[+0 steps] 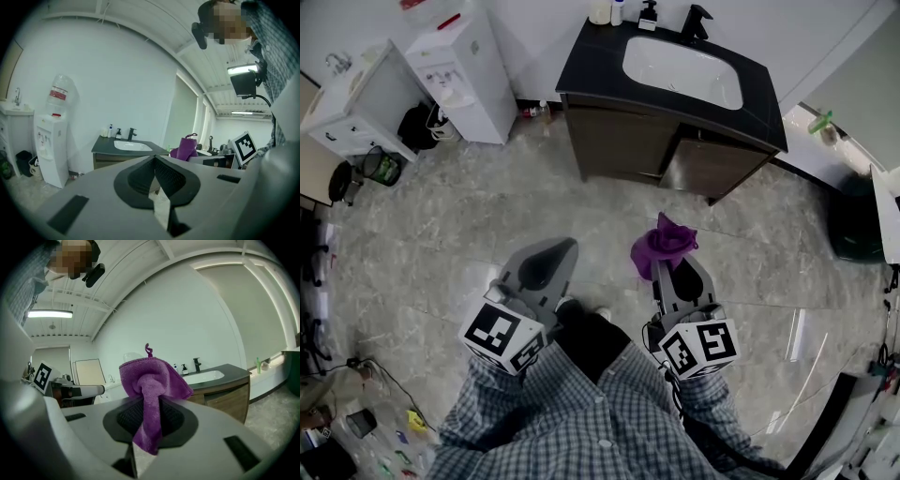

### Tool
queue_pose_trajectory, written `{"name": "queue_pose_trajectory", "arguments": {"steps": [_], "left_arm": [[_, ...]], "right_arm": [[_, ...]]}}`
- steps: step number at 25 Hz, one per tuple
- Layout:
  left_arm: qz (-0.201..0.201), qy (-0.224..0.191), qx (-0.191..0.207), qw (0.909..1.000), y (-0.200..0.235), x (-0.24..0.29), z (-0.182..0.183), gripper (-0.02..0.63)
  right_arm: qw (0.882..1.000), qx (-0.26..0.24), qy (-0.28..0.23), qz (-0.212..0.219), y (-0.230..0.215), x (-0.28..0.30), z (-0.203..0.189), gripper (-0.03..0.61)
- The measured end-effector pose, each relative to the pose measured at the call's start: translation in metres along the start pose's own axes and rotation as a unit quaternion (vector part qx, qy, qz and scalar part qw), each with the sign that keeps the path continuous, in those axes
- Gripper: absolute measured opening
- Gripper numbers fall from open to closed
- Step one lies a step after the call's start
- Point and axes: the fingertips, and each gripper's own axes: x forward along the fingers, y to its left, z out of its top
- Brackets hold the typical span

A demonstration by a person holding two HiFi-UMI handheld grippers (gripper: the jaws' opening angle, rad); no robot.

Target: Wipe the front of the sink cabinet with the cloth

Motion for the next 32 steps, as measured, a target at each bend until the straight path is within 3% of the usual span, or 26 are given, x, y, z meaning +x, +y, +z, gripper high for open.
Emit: {"name": "queue_pose_trajectory", "arguments": {"steps": [7,13,28,32], "left_arm": [[0.000,0.009,-0.002,1.0000,0.003,0.009,-0.007,0.011],[-0.011,0.015,-0.012,0.9998,0.031,0.030,-0.010,0.012],[-0.061,0.027,-0.018,0.9976,0.156,0.125,0.034,0.011],[-0.067,0.053,0.004,0.9963,0.187,0.134,0.026,0.012]], "right_arm": [[1.000,0.012,0.008,-0.021,-0.019,-0.002,-0.008,0.073],[0.999,0.015,0.015,-0.038,-0.025,0.025,-0.013,0.074],[0.992,0.020,0.004,-0.126,-0.071,0.172,0.022,0.073],[0.988,0.015,0.010,-0.156,-0.090,0.208,0.016,0.073]]}}
